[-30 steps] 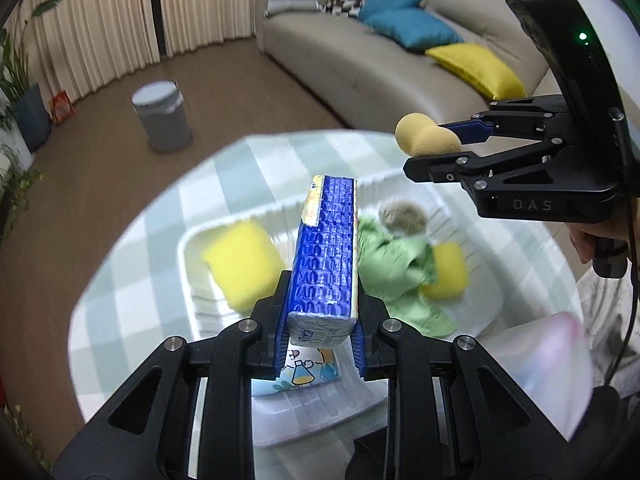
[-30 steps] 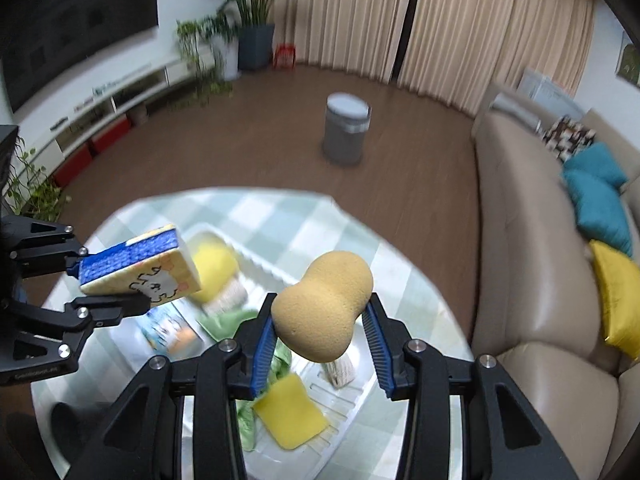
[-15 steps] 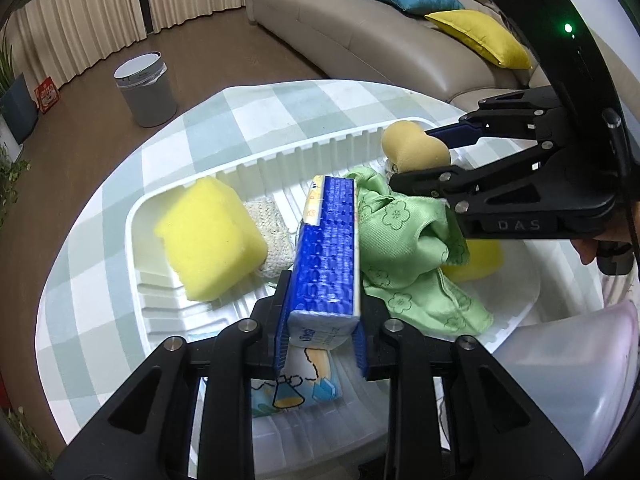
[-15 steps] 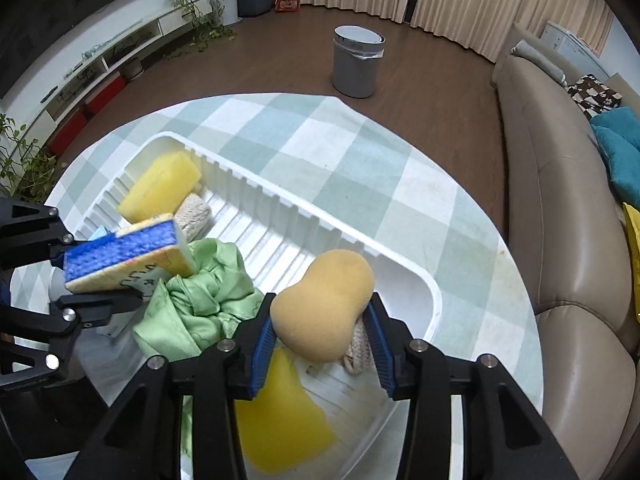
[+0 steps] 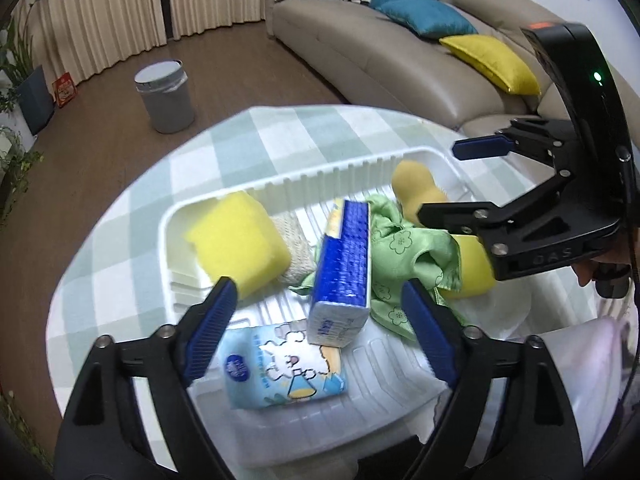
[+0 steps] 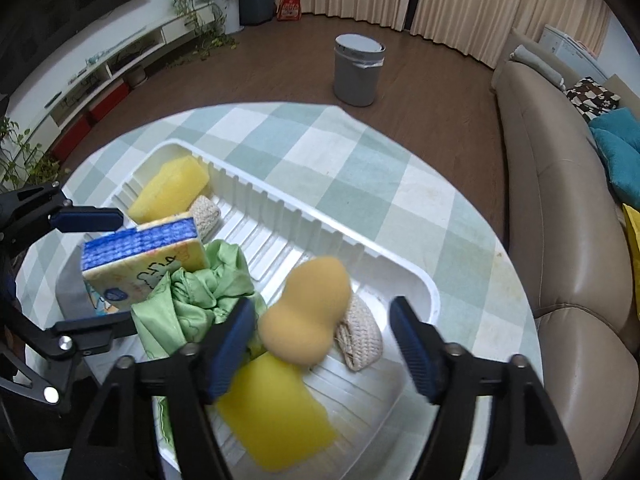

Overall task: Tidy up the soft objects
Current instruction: 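Release the blue tissue pack into the tray while the right tool releases the tan sponge, then move both tools back toward the yellow makeup sponge and cream knotted scrubber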

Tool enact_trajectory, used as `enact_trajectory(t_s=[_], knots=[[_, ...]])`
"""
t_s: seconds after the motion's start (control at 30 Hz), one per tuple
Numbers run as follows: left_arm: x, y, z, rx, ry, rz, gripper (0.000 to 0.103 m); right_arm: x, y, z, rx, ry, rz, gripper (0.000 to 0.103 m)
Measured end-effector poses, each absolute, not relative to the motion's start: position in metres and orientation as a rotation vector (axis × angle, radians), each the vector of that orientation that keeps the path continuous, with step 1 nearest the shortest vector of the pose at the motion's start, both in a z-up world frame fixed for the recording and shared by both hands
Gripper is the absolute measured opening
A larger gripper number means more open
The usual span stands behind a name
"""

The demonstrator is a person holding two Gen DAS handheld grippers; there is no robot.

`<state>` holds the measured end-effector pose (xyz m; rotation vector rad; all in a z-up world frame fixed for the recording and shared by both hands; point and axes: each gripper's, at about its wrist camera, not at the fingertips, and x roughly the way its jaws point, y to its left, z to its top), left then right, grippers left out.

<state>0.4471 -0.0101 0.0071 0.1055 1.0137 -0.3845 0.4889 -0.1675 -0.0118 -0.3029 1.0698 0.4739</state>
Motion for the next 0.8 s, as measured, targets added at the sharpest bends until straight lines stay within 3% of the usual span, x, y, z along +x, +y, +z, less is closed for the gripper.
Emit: enact_trajectory(t_s=[0.1,0.17,0.53,0.8], knots=[[0.438,0.003,0.024,0.056,0.972,-0.374,0.103,0.482,-0.173,0.004,-0.275,1.033,0.477,0.092],[0.430,0.013,0.036,0.023,0.945,-0.353,0.103,0.475,-0.180,0.019,-0.252,0.994,0.478,0.103],[0.332,0.055,0.105,-0.050,0.733,-0.329,0.103,0.404,-0.235,0.117,-0.115,0.763,0.404,0.103],[0.235,0.046,0.089,-0.034,0.709,-0.392,0.103,0.294,-0.248,0.140,-0.082,0.639,0.443,0.103]])
